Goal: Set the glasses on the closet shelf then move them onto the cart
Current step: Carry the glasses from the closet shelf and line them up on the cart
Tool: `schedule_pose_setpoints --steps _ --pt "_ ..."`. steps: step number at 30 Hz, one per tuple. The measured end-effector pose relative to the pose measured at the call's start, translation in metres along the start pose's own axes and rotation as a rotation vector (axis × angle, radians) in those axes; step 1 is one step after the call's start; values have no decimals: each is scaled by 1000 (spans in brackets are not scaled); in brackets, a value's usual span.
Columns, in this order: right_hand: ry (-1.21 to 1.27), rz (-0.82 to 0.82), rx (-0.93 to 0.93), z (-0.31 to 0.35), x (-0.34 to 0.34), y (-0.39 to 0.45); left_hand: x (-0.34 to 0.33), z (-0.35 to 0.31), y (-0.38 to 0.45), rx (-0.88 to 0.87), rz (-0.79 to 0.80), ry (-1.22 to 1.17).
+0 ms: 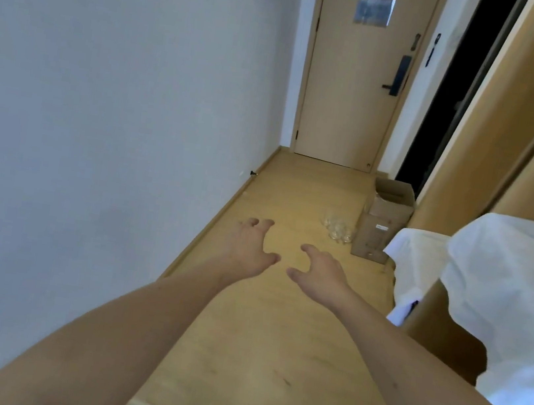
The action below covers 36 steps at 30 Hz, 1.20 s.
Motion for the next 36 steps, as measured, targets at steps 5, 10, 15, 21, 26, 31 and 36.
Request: schedule_pose_setpoints --steps 5,10,15,21,26,31,36 --pt "11 -45 -71 -10 7 44 -4 -2 61 -73 47 -15" --pt "37 -104 -129 -7 17 99 5 0 124 -149 62 8" --pt "56 -147 -169 0 26 154 6 8 186 -180 94 -1" --pt "79 -168 -248 -1 22 202 1 20 245 -214 155 -6" --pt "104 -164 -312 -16 18 225 -8 16 283 -259 179 -5" --pt "107 -152 -339 -38 20 260 -27 8 323 -251 214 -6" --pt "145 -145 -335 -70 26 312 -46 -9 377 -249 213 6"
Point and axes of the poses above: each hand's wrist, its own y-axis towards the middle knuckle, its own x-axis out of the back of the hand, z = x × y, the point moved 9 cm from there along y, towards the middle knuckle, and after that the axes turned 5 degrees about x, right-handed, at the moved point
